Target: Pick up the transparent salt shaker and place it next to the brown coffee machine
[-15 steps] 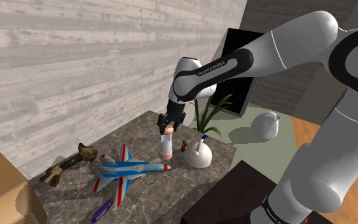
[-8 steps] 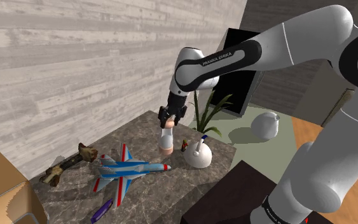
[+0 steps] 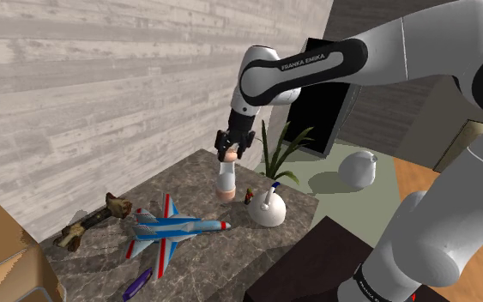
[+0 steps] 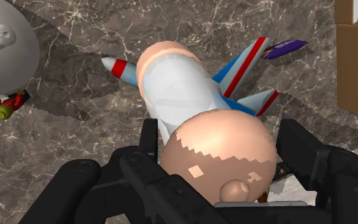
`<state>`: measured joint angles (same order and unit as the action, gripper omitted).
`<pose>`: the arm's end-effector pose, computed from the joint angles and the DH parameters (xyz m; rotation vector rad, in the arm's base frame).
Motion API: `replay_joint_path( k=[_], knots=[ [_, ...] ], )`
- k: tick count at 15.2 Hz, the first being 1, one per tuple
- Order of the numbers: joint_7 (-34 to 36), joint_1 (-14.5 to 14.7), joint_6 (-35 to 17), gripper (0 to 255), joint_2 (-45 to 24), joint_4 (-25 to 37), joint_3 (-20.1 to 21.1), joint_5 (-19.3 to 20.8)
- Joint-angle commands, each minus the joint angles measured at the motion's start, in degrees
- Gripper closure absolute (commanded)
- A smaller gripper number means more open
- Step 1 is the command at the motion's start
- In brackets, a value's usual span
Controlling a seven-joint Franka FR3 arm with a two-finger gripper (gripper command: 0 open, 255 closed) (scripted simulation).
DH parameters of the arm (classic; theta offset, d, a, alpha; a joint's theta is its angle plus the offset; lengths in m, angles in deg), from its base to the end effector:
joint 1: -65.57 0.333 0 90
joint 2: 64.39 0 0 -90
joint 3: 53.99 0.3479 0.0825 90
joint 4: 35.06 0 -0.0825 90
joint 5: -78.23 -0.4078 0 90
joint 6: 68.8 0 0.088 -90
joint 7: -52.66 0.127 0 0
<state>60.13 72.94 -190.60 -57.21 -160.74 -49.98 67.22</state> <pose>0.5190 0.1171 0.4454 -2.9763 0.0429 -0.0463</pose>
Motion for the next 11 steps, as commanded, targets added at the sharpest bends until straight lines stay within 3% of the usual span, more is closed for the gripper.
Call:
replay_joint_path(
  k=[1, 11],
  knots=[
    [0.27, -0.02, 1.44, 255, 0.45, 0.99, -0.01, 0.13],
    [1.43, -0.19, 9.02, 255, 2.27, 6.83, -0.20, 0.71]
  ],
)
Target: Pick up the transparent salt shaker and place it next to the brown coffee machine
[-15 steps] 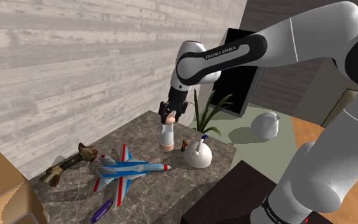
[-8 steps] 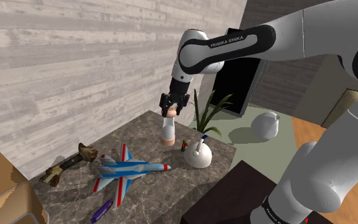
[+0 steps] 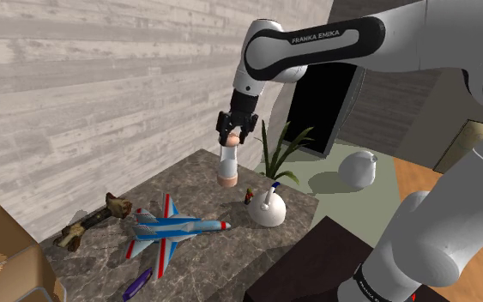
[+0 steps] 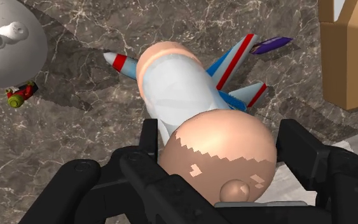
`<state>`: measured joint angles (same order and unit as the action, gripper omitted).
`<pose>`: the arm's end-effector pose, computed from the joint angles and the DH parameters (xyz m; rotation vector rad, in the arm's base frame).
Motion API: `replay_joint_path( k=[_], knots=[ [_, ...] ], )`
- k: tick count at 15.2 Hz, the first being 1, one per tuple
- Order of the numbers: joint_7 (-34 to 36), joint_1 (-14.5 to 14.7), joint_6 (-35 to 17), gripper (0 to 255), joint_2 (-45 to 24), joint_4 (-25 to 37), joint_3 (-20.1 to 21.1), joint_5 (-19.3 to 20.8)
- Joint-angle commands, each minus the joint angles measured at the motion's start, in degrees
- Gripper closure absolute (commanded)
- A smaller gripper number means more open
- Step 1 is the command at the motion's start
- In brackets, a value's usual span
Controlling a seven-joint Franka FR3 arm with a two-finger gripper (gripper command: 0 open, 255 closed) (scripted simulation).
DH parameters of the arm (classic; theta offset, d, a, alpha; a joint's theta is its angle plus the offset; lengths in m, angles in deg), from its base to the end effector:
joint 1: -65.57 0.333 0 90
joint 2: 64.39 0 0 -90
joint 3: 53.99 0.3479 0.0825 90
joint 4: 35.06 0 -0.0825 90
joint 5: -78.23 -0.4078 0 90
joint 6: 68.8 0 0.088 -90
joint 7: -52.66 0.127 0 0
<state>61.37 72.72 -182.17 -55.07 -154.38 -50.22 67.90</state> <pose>0.5197 0.1166 0.5070 -2.9764 0.0428 -0.0464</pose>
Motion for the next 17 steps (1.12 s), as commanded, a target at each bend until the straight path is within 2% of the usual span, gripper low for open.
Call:
replay_joint_path(
  k=[1, 17],
  knots=[
    [0.30, 0.02, 1.35, 255, 0.24, 1.12, 0.03, 0.09],
    [2.05, -0.17, 13.51, 255, 0.37, 13.27, -0.25, 0.71]
  ],
)
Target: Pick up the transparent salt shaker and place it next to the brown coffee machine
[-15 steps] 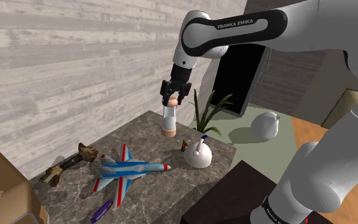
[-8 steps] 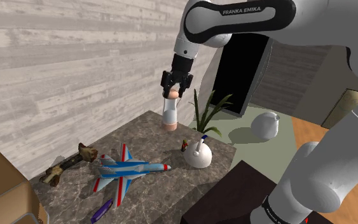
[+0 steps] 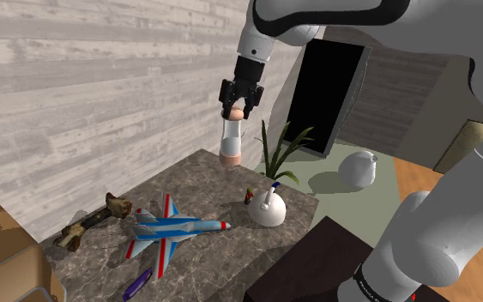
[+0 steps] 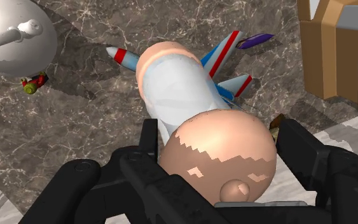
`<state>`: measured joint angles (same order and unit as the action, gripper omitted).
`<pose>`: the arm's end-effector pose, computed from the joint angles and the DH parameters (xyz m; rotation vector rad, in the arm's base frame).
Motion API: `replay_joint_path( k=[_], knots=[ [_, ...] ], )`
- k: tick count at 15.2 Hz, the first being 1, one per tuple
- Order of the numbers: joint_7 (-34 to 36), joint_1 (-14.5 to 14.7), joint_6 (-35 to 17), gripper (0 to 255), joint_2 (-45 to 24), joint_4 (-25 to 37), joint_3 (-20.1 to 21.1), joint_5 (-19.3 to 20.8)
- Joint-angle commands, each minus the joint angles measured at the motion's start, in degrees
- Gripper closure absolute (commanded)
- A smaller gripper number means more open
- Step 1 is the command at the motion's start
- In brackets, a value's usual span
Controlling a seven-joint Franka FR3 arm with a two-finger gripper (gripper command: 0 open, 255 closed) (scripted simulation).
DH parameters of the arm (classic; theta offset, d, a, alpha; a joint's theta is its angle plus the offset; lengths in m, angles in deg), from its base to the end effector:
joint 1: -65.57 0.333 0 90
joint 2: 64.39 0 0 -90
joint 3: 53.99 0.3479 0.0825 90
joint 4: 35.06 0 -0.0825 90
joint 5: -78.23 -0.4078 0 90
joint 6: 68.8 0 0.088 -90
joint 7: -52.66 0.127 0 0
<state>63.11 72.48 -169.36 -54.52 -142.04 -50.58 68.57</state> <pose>0.5200 0.1155 0.6010 -2.9763 0.0429 -0.0459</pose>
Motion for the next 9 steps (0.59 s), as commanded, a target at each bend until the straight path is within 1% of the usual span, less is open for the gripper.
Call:
replay_joint_path(
  k=[1, 9],
  knots=[
    [0.42, 0.06, 1.48, 255, -0.29, 1.81, 0.09, 0.06],
    [1.32, 0.01, 7.74, 255, -1.58, 9.42, -0.02, 0.26]
  ],
)
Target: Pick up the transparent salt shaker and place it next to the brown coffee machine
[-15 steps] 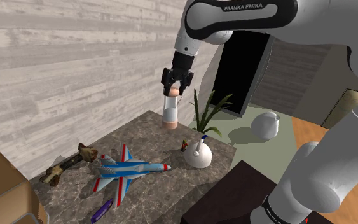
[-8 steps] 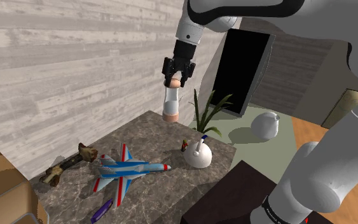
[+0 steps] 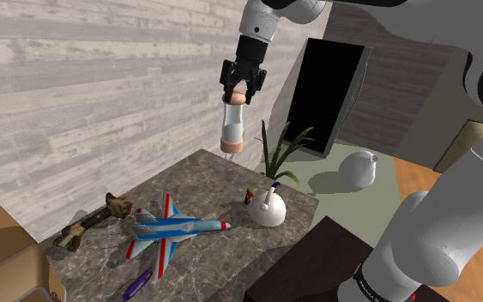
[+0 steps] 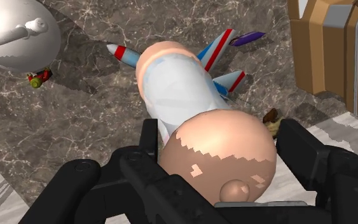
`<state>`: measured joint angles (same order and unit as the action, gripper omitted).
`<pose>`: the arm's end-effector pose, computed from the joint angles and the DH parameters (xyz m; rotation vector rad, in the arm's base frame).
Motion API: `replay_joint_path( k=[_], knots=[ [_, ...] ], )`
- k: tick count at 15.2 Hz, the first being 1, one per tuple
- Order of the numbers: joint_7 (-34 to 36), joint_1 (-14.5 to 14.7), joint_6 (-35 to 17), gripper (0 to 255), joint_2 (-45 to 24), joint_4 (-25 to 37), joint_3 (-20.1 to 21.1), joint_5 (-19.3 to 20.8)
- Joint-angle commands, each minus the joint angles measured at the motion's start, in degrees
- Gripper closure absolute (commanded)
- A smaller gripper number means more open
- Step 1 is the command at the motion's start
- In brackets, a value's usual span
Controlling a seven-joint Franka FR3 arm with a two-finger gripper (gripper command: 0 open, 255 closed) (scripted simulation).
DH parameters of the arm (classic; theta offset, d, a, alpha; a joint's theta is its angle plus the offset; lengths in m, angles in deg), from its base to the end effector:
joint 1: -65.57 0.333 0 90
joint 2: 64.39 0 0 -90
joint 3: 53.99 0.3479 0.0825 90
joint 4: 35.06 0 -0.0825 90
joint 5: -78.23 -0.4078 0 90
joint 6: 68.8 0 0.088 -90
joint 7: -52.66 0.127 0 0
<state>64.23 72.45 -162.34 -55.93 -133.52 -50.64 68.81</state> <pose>0.5215 0.1167 0.6517 -2.9764 0.0430 -0.0461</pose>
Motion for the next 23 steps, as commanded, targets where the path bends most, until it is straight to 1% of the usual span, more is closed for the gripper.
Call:
replay_joint_path(
  k=[1, 3, 9, 14, 19, 23],
  knots=[
    [0.31, 0.03, 1.52, 255, -0.39, 1.93, 0.03, 0.04],
    [0.47, 0.02, 2.58, 255, -0.70, 3.31, 0.02, 0.06],
    [8.62, 3.51, 0.96, 255, 0.87, 1.45, 4.89, -0.21],
    [15.64, 6.40, -0.17, 255, 0.49, 1.79, 9.11, -0.16],
    [22.92, 9.31, -1.08, 255, -1.49, 3.88, 13.49, 0.55],
    [28.98, 11.80, -1.54, 255, -4.30, 6.88, 17.00, 1.87]
  ],
)
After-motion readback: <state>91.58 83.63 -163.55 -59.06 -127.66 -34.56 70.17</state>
